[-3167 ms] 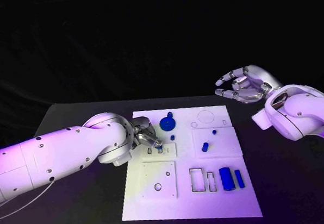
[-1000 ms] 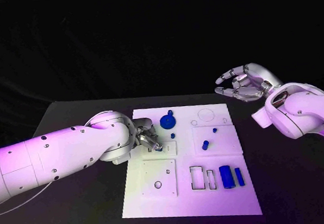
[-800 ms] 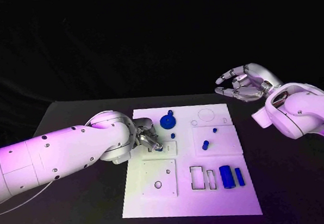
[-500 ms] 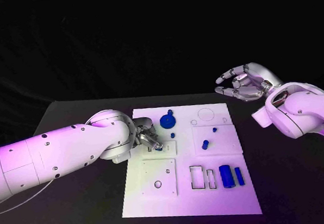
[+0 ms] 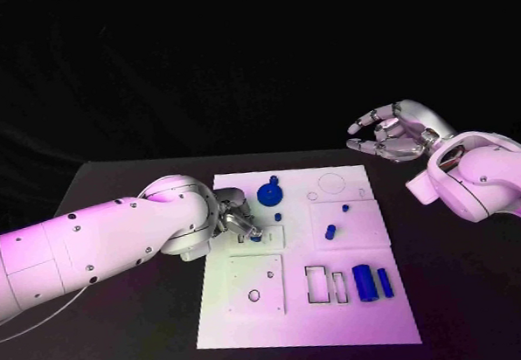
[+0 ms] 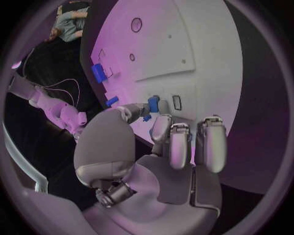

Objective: Assemble the parts on the task board

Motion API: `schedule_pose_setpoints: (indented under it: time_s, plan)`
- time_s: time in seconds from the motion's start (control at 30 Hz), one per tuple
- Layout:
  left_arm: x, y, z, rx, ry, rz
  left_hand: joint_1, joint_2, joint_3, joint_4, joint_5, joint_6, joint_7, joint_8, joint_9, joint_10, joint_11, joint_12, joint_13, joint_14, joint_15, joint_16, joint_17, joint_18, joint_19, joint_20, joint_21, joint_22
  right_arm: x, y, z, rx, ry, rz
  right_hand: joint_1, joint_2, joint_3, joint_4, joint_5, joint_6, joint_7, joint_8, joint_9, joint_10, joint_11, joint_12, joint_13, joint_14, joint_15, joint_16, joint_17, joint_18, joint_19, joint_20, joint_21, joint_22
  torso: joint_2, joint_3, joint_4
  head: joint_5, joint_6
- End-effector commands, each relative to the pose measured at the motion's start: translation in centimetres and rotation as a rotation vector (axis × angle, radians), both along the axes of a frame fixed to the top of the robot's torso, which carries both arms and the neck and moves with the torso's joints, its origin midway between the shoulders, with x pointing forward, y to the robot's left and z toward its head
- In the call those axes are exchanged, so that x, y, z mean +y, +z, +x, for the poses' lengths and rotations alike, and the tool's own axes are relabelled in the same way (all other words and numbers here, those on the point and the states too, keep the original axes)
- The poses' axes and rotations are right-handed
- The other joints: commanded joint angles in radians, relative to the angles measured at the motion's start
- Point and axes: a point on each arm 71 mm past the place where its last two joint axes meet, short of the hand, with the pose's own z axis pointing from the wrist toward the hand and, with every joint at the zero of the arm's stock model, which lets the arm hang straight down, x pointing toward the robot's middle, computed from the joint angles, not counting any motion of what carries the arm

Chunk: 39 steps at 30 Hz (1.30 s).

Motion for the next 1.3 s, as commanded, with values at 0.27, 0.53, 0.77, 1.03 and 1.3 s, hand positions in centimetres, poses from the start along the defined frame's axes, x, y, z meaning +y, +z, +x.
schedule_pose_setpoints:
  time_s: [0.27,0.53,0.77,1.03,1.3]
  plan:
    - [-0.24,-0.78,-0.41,0.051,-0.015,0.016,-0.03,-0.004,0.109,-0.116,-0.006,0.031,-0.024,0.002,0.008,0.013,-0.002,0.012,0.012,0.104,-0.008,0.004,0.263,-0.008,0.016,-0.008,0.001,0.038,0.07,-0.02,-0.06,-0.001,0.012,-0.01,-0.013,-0.002,0.003,0.005,-0.005,0.003,-0.004,0.004,-0.001,-0.007,-0.002,-0.006,-0.003,0.064,-0.006,-0.004,0.086,0.018,-0.007,0.0,-0.007,0.081,0.0,-0.0004,-0.0008,-0.001,-0.001]
    - [-0.29,-0.8,-0.43,0.054,-0.018,0.017,-0.05,-0.013,0.073,-0.099,-0.009,0.036,-0.028,0.0,0.011,0.015,-0.005,0.015,0.017,0.104,-0.011,0.004,0.263,-0.008,0.017,-0.01,0.001,0.039,0.06,-0.02,-0.08,-0.002,0.012,-0.009,-0.013,-0.002,0.003,0.005,-0.005,0.003,-0.004,0.004,-0.002,-0.007,-0.002,-0.006,-0.003,0.064,-0.006,-0.004,0.087,0.018,-0.007,0.0,-0.008,0.08,0.0,-0.0004,-0.0006,-0.002,-0.001]
    - [-0.27,-0.82,-0.39,0.055,-0.018,0.018,-0.057,-0.016,0.061,-0.092,-0.01,0.038,-0.029,-0.002,0.012,0.016,-0.006,0.017,0.021,0.104,-0.011,0.004,0.263,-0.009,0.018,-0.011,0.002,0.042,0.08,0.03,-0.09,-0.007,0.011,-0.008,-0.014,-0.002,0.003,0.005,-0.005,0.003,-0.004,0.004,-0.002,-0.007,-0.002,-0.006,-0.003,0.064,-0.006,-0.004,0.085,0.018,-0.007,0.0,-0.007,0.081,-0.001,-0.0006,0.0,-0.002,-0.001]
    - [-0.3,-0.82,-0.35,0.054,-0.017,0.018,-0.071,-0.017,0.035,-0.072,-0.014,0.044,-0.031,-0.004,0.013,0.017,-0.007,0.019,0.024,0.104,-0.013,0.004,0.263,-0.009,0.019,-0.013,0.002,0.043,0.09,0.06,-0.09,-0.012,0.01,-0.006,-0.015,-0.002,0.002,0.006,-0.006,0.003,-0.004,0.004,-0.002,-0.006,-0.002,-0.005,-0.002,0.065,-0.006,-0.004,0.087,0.018,-0.006,0.0,-0.007,0.081,0.0,-0.0008,-0.0003,-0.004,-0.001]
    - [-0.36,-0.82,-0.35,0.055,-0.018,0.018,-0.083,-0.02,-0.002,-0.049,-0.016,0.05,-0.032,-0.007,0.015,0.018,-0.008,0.021,0.028,0.104,-0.014,0.004,0.263,-0.01,0.02,-0.014,0.003,0.046,0.05,0.07,-0.1,-0.013,0.009,-0.005,-0.019,-0.004,0.001,0.009,-0.007,0.003,-0.004,0.005,-0.002,-0.007,-0.002,-0.006,-0.004,0.064,-0.006,-0.005,0.085,0.018,-0.006,0.0,-0.007,0.081,-0.001,-0.0004,-0.0006,-0.003,-0.001]
